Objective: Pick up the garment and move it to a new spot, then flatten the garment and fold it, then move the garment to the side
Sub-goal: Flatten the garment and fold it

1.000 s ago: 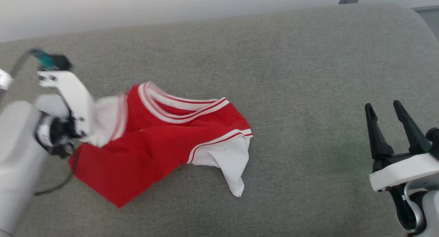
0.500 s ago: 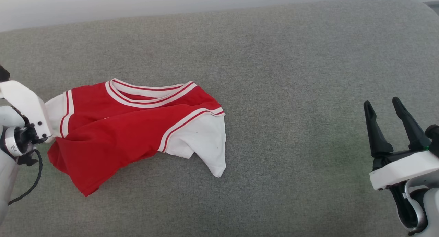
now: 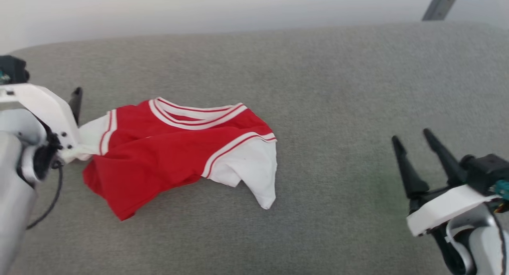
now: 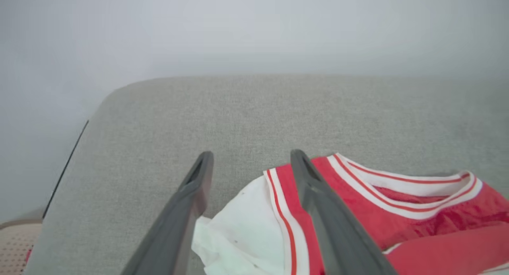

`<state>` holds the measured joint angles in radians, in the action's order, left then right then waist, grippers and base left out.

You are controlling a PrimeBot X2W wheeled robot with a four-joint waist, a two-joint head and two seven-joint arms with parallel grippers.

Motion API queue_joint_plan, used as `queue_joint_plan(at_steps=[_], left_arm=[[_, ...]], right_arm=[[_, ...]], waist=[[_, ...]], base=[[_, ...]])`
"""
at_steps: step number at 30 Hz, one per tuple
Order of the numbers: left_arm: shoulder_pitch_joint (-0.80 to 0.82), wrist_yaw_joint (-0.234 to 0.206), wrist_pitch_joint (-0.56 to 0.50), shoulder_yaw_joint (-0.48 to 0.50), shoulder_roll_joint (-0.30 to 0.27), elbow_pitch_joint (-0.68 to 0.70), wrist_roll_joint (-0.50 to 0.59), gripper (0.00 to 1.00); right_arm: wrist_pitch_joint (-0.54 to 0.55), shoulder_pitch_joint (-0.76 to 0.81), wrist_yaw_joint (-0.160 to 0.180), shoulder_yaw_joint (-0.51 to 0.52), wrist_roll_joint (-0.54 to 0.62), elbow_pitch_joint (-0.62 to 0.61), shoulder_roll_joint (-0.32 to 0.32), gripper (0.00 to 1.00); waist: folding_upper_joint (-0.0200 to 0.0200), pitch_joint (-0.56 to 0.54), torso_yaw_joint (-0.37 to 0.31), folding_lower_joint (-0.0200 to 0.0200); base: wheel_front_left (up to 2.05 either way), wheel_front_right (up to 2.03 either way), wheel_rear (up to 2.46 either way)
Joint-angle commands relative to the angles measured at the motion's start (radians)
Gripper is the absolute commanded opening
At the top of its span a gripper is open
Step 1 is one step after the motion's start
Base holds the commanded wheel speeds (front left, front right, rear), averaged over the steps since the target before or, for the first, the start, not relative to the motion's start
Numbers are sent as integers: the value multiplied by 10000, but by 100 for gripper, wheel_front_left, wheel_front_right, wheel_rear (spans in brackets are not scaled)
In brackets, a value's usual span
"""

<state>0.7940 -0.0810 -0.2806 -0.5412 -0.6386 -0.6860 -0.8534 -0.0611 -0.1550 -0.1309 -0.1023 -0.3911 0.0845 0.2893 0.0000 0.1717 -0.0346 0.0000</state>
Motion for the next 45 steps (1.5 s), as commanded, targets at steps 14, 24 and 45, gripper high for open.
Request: queue_joint_plan(at_steps=[14, 24, 45], left_arm=[[-3331, -1357, 4175, 79, -12, 4672, 1169, 100], [-4781, -2128, 5371, 390, 614, 6018, 1602, 100], [-7003, -841, 5471, 2985, 3490, 7152, 3850, 100]], right_arm=[[1661, -885, 3, -2591, -638, 689, 578, 100], [3839, -2371, 2, -4347, -1379, 1826, 1196, 100], [6218, -5032, 26, -7745, -1977, 4879, 1792, 0]], waist=[[0, -503, 1762, 0], [0, -250, 3083, 0], [0, 198, 4228, 0]], base=[[0, 0, 0], [0, 0, 0], [0, 0, 0]])
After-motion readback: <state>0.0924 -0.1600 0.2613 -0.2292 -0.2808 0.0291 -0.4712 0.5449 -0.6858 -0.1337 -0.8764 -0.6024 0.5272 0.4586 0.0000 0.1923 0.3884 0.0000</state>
